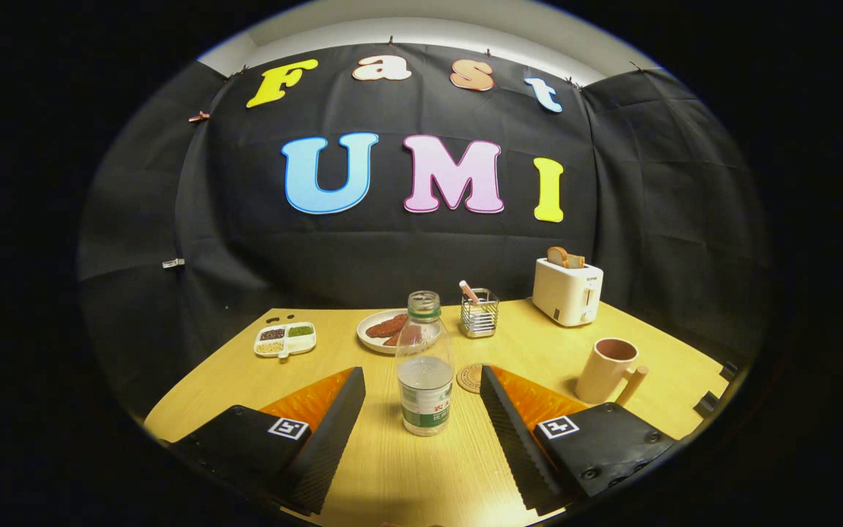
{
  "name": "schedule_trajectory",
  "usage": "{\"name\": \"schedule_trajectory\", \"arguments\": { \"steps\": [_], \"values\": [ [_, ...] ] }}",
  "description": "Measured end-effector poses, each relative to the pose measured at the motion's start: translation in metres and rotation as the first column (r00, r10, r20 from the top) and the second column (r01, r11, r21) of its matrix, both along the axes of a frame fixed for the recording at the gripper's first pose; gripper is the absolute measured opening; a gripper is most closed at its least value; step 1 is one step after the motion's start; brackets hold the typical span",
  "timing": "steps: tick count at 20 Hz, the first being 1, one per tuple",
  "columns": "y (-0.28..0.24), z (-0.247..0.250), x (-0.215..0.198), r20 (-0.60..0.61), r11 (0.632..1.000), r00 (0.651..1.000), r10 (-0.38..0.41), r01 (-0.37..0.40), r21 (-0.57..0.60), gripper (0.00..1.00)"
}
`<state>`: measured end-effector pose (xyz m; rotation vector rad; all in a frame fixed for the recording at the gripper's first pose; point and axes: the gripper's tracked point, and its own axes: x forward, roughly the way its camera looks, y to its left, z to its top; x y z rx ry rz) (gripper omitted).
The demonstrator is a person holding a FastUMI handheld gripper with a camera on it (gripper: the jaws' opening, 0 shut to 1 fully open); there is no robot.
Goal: Take the bottle from table, then pour the juice into the cup, finally place the bottle on the coaster
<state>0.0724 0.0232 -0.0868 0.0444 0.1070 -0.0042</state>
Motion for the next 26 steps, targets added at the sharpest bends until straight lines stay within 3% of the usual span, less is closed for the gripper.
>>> {"name": "schedule_trajectory", "arguments": {
  "steps": [13,26],
  "values": [
    [0.001,-0.056,0.045,-0.065,0.999,0.997,-0.043,0.043,-0.012,0.97],
    [-0.003,-0.068,0.098,-0.056,0.996,0.995,-0.081,0.079,-0.039,0.97]
  ]
}}
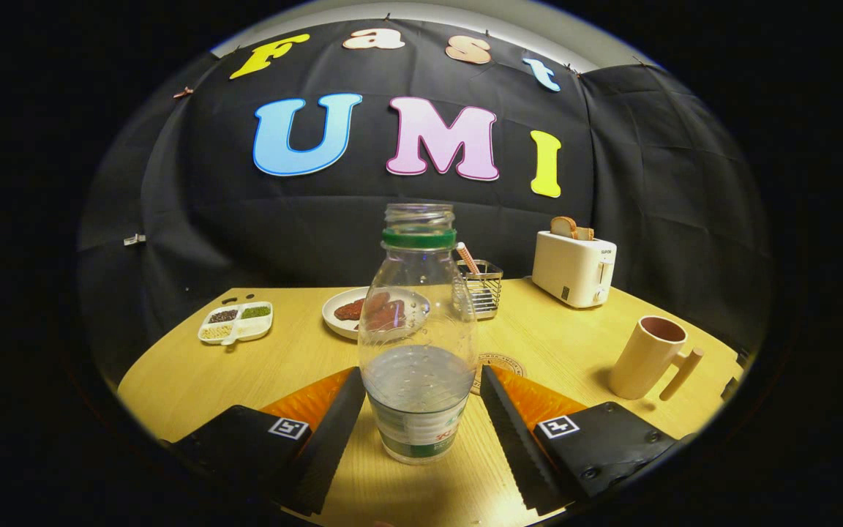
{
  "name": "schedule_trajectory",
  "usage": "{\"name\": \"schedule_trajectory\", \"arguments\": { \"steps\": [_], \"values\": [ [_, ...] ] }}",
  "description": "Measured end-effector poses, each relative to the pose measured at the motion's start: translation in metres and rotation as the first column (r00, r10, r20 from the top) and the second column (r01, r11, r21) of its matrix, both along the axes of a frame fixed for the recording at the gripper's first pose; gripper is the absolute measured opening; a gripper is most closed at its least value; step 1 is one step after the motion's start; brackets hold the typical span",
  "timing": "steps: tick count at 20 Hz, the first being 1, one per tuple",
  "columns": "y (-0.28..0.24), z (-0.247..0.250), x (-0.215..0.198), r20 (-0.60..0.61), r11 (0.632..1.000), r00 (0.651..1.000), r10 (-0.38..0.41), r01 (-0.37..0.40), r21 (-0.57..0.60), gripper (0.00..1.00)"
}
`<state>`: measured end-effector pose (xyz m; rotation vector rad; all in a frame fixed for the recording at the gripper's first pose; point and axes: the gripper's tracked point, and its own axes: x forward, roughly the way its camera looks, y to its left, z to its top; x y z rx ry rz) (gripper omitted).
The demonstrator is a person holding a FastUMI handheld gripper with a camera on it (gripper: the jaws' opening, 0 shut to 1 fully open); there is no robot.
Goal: Take the bottle from table, then pour the juice into the cup, finally place the bottle on the coaster
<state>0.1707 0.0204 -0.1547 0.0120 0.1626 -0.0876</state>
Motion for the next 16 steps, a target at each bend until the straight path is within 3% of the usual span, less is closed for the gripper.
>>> {"name": "schedule_trajectory", "arguments": {
  "steps": [4,5,6,16],
  "values": [
    [0.002,-0.001,0.004,-0.006,1.0,1.0,-0.005,0.005,-0.024,0.95],
    [0.002,-0.002,0.006,-0.007,1.0,1.0,-0.005,0.005,-0.029,0.91],
    [0.003,-0.001,0.004,-0.006,0.999,1.0,-0.006,0.006,-0.036,0.79],
    [0.007,0.012,-0.003,-0.032,0.999,0.999,0.039,-0.038,0.039,0.72]
  ]
}}
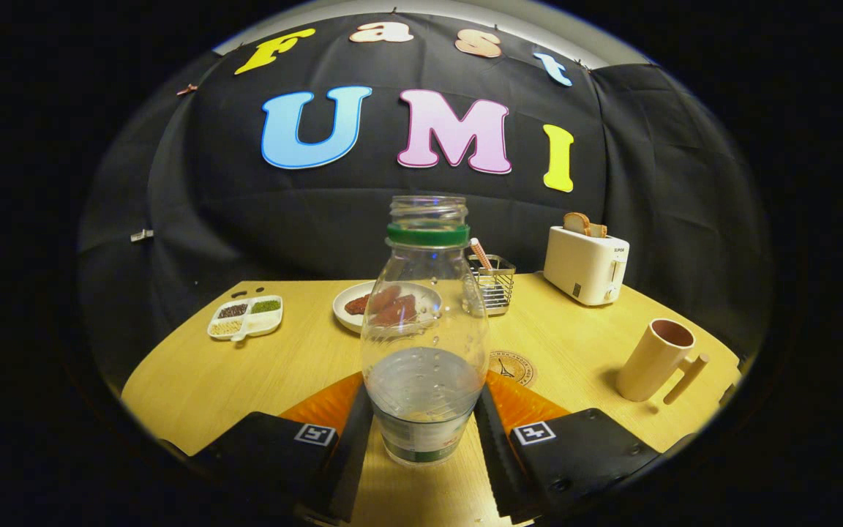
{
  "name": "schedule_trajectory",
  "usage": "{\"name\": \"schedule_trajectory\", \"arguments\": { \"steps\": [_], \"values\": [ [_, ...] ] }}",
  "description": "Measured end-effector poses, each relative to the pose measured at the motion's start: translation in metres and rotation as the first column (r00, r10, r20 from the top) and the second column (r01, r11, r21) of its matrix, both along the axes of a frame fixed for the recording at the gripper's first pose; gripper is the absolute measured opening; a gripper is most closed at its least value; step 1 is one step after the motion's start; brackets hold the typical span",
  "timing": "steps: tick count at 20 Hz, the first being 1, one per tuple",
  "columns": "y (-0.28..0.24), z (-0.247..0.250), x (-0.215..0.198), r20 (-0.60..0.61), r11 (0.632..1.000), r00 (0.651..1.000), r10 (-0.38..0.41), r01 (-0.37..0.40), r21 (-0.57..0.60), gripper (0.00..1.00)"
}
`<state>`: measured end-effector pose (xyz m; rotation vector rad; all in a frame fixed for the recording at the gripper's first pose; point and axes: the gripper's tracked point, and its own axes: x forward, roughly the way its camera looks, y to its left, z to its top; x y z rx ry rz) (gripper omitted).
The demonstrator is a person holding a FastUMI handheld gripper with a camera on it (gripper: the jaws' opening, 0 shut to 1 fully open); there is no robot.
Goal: Take the bottle from table, then pour the juice into the cup, finally place the bottle on the coaster
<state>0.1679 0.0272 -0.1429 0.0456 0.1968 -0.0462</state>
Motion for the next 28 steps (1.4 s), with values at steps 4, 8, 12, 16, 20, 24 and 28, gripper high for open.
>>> {"name": "schedule_trajectory", "arguments": {
  "steps": [4,8,12,16,20,24,28],
  "values": [
    [-0.011,0.026,-0.007,0.03,0.996,1.0,0.007,-0.009,0.092,0.72],
    [-0.03,0.048,-0.012,0.047,0.976,0.999,0.0,-0.01,0.219,0.72],
    [-0.047,0.063,-0.015,0.043,0.93,0.999,0.014,-0.029,0.366,0.72],
    [-0.067,0.07,-0.012,0.042,0.849,0.999,0.009,-0.03,0.528,0.72],
    [-0.086,0.064,-0.011,0.013,0.78,1.0,0.02,-0.024,0.626,0.72],
    [-0.11,0.063,-0.012,-0.025,0.615,1.0,-0.019,0.031,0.788,0.72],
    [-0.129,0.046,-0.011,-0.08,0.519,0.996,-0.026,0.082,0.851,0.72]
  ]
}}
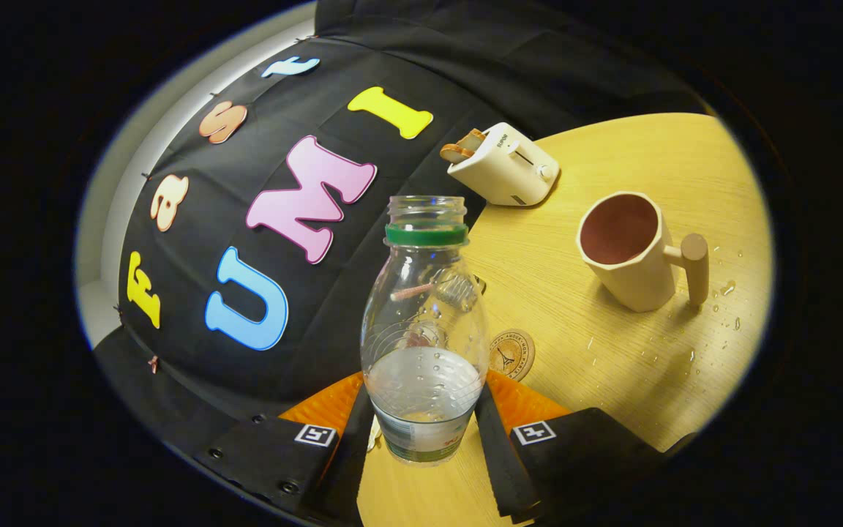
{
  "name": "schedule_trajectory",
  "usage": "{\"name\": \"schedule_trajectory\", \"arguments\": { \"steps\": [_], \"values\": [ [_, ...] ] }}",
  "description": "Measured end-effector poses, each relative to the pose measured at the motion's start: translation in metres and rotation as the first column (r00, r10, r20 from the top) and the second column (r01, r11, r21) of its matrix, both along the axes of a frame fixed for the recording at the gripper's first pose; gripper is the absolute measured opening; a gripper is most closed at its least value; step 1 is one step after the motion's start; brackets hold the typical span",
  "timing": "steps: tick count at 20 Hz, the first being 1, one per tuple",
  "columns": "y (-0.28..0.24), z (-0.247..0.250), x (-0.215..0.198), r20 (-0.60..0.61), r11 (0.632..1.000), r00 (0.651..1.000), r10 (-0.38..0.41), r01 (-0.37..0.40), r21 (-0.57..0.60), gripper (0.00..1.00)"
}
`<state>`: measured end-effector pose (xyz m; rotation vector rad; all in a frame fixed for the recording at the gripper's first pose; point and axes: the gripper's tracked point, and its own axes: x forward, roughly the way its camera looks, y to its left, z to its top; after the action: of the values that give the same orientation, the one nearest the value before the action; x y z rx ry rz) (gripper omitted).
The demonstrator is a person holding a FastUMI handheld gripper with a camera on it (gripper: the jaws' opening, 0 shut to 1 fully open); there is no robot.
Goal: Take the bottle from table, then pour the juice into the cup, finally place the bottle on the coaster
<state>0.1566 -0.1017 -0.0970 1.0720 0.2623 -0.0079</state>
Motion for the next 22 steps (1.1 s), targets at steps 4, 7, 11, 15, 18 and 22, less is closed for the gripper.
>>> {"name": "schedule_trajectory", "arguments": {
  "steps": [4,7,11,15,18,22],
  "values": [
    [-0.009,-0.01,0.002,-0.03,0.997,1.0,0.008,-0.006,0.08,0.72],
    [-0.011,-0.017,0.007,-0.056,0.989,0.998,0.018,-0.009,0.15,0.72],
    [-0.013,-0.024,0.015,-0.093,0.973,0.996,0.018,0.004,0.23,0.72],
    [-0.026,-0.029,0.021,-0.125,0.953,0.992,-0.019,0.055,0.299,0.72],
    [-0.033,-0.038,0.025,-0.163,0.934,0.986,-0.036,0.091,0.345,0.72],
    [-0.032,-0.045,0.027,-0.206,0.909,0.978,-0.033,0.115,0.401,0.72]
  ]
}}
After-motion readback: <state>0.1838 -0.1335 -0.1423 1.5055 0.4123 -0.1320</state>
